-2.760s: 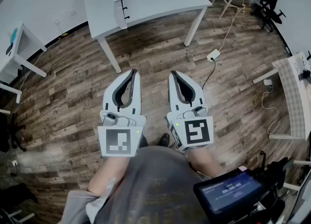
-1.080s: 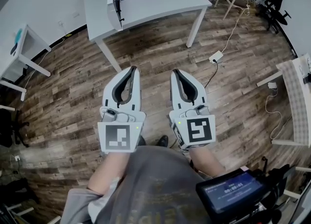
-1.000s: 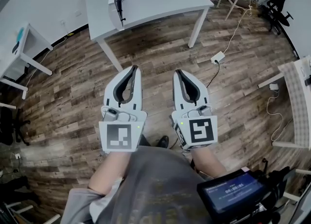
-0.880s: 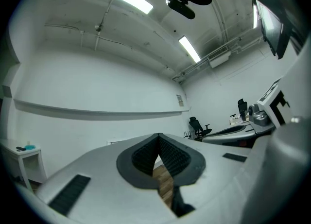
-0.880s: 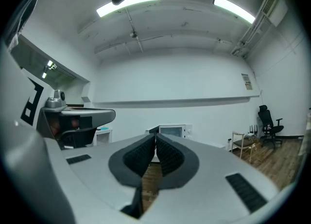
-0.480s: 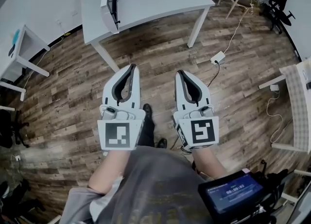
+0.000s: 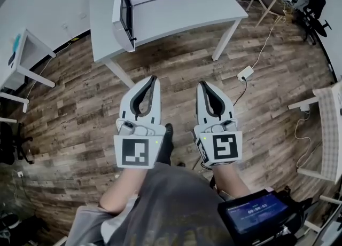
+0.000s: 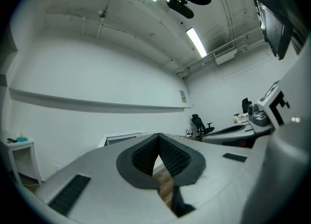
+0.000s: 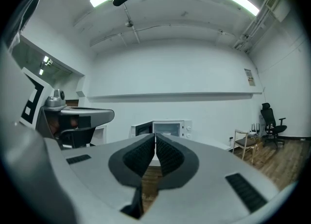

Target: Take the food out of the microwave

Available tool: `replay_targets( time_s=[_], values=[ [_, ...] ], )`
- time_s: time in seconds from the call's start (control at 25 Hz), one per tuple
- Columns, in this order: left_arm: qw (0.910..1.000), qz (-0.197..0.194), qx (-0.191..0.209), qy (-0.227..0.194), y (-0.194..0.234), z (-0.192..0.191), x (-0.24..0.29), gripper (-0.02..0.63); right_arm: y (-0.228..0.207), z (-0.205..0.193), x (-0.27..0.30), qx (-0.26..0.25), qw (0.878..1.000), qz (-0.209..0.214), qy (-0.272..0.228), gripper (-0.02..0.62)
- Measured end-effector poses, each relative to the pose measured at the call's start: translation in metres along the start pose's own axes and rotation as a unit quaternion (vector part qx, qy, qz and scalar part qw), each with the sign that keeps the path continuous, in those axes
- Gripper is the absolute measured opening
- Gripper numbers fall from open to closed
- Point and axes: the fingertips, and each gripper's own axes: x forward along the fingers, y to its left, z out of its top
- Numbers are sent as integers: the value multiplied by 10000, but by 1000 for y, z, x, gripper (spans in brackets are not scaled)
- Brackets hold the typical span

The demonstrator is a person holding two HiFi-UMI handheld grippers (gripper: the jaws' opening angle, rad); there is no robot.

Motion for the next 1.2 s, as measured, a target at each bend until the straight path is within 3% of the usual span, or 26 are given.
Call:
replay_targets(
  time_s=[0.56, 0.88, 1.2],
  values=[
    [9997, -129, 3, -226, 76, -2, 100, 8, -9, 19, 140, -132, 9998, 70, -155, 9],
    [9992, -58, -40, -396, 102, 1, 130, 8, -28, 29, 171, -298, 9993, -66, -215, 9],
    [9995, 37, -30, -298, 107, -8, 166, 8, -53, 28, 198, -310, 9993, 21, -196, 9]
  ],
)
